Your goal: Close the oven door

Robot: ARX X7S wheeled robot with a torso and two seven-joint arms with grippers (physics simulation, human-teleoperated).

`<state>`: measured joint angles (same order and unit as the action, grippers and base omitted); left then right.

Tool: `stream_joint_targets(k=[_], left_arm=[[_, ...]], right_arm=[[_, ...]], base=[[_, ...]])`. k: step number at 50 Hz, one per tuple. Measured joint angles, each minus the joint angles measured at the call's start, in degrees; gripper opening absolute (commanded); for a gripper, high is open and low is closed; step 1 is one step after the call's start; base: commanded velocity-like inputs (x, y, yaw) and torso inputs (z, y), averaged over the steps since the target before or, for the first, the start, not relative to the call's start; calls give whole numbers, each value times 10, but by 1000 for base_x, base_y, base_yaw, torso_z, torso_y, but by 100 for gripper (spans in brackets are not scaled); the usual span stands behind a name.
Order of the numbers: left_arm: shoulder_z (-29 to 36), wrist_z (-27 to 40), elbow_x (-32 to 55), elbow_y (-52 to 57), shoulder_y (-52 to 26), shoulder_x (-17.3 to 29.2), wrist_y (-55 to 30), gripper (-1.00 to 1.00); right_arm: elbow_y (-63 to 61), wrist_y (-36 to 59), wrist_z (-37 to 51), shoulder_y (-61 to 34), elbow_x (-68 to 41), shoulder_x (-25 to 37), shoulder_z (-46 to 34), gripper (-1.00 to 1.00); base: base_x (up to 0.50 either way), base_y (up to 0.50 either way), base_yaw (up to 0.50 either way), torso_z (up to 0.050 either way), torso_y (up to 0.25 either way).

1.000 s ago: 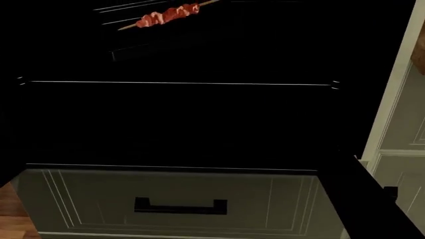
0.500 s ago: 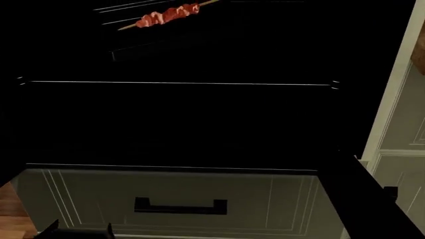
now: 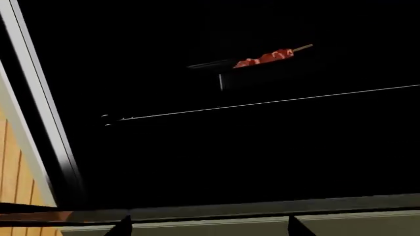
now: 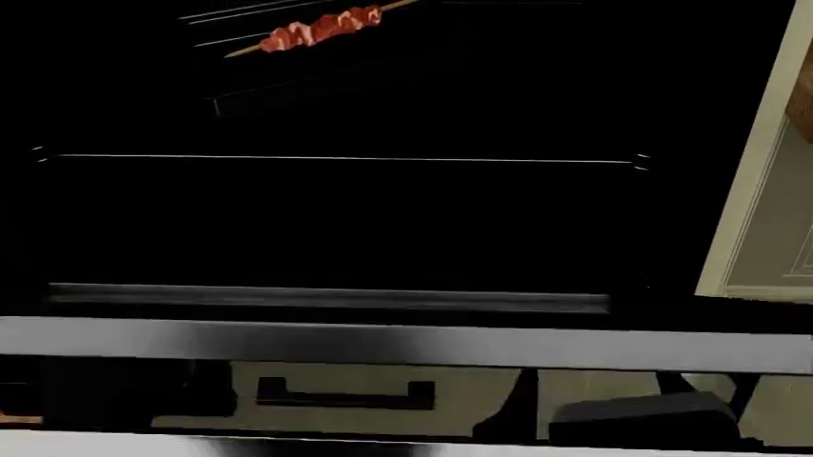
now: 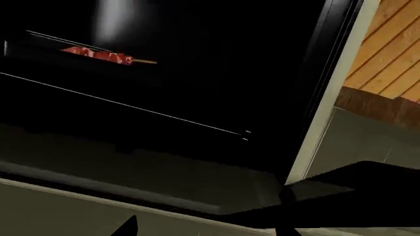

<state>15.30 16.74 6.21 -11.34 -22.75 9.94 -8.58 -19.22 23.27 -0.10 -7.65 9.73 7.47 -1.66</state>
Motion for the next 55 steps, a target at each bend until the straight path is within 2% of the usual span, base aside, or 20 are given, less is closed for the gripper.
stream_joint_targets(k=[11,22,29,37,43,51,55], left_arm=[[16,10,-14,74,-58,-3,-84,100],[40,14,-32,79,-143,-21,-139,100],[52,18,-38,15,-215,-41,-153,100],[81,27,-33,-130,-312,-69,-124,100],[173,53,48,-267,-398,-82,-69,100],[410,86,277,-408,-507,-93,11,100],[507,94,377,-450,-548,-96,29,100]], right_arm=[[-47,90,-16,-73,17,16,-14,100],[-6,140,-25,-172,29,31,-28,100],[66,151,-34,-252,24,37,-34,100],[194,128,-37,-342,13,42,-37,100],[310,95,-35,-412,9,47,-43,100],[541,7,-30,-535,5,48,-57,100],[671,-48,-31,-600,-2,47,-61,100]], base=[[1,0,0,0,0],[0,0,0,0,0],[0,0,0,0,0],[0,0,0,0,0],[0,0,-1,0,0],[0,0,0,0,0],[0,0,0,0,0]])
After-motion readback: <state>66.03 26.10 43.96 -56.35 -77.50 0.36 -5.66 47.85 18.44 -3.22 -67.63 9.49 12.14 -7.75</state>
